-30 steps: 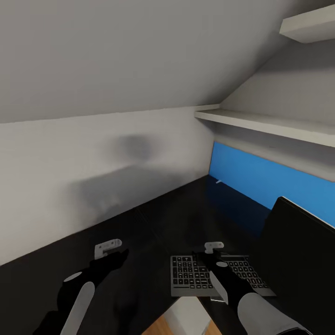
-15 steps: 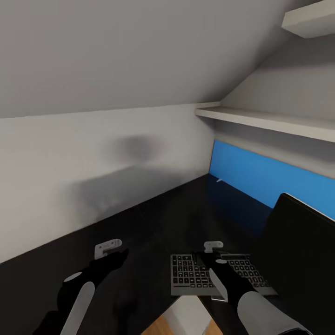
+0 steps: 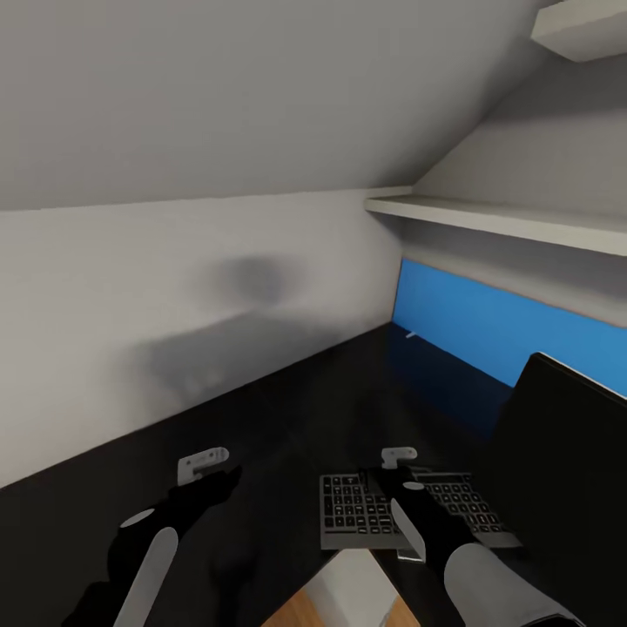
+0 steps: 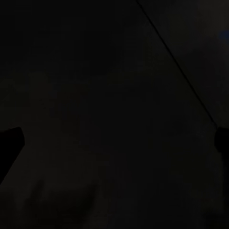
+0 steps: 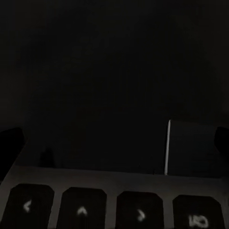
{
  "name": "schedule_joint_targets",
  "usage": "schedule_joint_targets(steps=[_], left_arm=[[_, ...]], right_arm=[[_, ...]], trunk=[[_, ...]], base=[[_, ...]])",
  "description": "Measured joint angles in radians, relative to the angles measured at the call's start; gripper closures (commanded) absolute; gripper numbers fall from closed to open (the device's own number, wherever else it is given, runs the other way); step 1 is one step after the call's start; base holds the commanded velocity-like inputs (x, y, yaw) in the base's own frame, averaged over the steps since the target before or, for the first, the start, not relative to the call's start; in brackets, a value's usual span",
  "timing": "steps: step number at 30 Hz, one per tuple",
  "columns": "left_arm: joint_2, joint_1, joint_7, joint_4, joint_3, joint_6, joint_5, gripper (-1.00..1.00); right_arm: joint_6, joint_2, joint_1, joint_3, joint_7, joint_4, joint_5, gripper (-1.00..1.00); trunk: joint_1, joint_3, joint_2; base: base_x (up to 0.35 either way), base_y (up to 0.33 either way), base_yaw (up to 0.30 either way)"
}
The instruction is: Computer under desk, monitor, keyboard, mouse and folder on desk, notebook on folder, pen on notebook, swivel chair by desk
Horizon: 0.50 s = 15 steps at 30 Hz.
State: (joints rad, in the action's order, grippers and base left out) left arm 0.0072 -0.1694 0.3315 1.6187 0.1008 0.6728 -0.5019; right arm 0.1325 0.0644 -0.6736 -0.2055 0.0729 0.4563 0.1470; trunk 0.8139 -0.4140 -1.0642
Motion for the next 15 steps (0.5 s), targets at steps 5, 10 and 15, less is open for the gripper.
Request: schedule_joint_targets(steps=[5,10,15], left_arm=[[0.001,0.0,0.0,0.0,0.0,0.001,0.0,-1.0],[0.001,0.0,0.0,-0.003,0.0,0.002,0.0,-1.0],[0.001,0.0,0.0,-0.005,0.0,0.001,0.001,-1.0]], right_arm=[[0.0,0.0,0.0,0.0,0.0,0.004,0.001,-1.0],[0.0,0.0,0.0,0.0,0.0,0.004,0.002,-1.0],[-0.001,0.0,0.0,-0.002,-0.001,0.005,0.005,-1.0]], trunk=[[0.004,-0.003,-0.007],[0.004,-0.003,-0.007],[0.004,-0.003,-0.007]], base=[[0.0,0.0,0.0],[0.0,0.0,0.0],[-0.088,0.0,0.0]])
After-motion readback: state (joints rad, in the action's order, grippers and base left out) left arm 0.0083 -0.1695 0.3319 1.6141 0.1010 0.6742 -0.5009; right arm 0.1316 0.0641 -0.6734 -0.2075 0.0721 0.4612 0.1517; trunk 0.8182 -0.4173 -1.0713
